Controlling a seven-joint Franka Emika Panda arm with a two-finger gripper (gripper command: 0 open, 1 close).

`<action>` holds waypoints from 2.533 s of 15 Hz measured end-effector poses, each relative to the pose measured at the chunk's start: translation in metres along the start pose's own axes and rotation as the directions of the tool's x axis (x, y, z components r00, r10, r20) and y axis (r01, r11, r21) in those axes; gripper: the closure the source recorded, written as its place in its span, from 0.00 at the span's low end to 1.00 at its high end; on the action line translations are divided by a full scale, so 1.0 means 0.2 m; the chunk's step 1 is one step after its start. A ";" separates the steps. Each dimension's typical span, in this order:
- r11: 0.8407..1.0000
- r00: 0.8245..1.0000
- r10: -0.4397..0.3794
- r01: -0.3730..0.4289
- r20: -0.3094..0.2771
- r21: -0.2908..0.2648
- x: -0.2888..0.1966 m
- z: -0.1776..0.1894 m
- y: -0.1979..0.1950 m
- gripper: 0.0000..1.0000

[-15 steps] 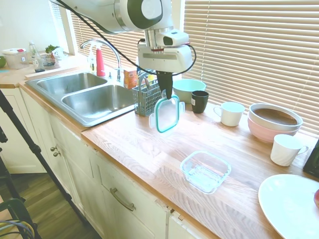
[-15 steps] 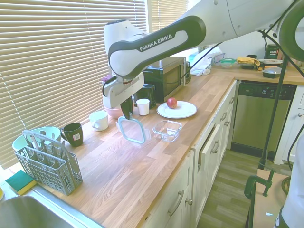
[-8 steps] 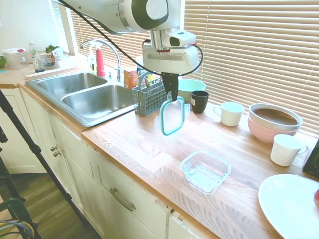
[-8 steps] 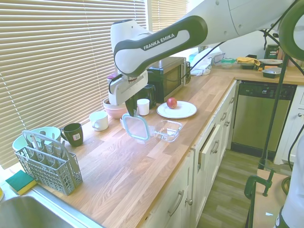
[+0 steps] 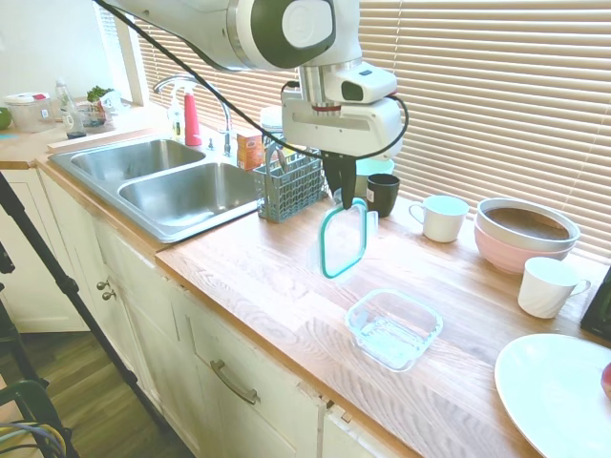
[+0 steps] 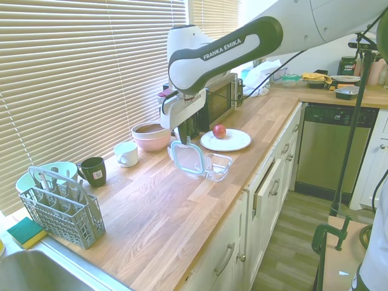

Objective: Cover the lid of the food container

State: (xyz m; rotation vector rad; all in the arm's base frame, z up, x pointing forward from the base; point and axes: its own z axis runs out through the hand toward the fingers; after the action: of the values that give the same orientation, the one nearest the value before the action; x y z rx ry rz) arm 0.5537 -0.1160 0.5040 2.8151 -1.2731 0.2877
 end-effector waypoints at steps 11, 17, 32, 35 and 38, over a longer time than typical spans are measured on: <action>1.000 1.000 0.006 -0.007 0.020 0.030 0.09 0.11 0.23 1.00; 0.998 1.000 0.014 -0.015 0.026 0.055 0.11 0.09 0.26 1.00; 0.992 0.997 0.044 -0.051 0.055 0.118 0.17 0.08 0.47 1.00; 0.988 0.997 0.052 -0.060 0.063 0.140 0.21 0.09 0.54 1.00; 0.984 0.995 0.060 -0.072 0.074 0.164 0.26 0.09 0.64 1.00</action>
State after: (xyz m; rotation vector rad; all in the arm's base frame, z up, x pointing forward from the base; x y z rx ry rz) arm 0.4942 -0.2403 0.4903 2.9489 -1.4227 0.3160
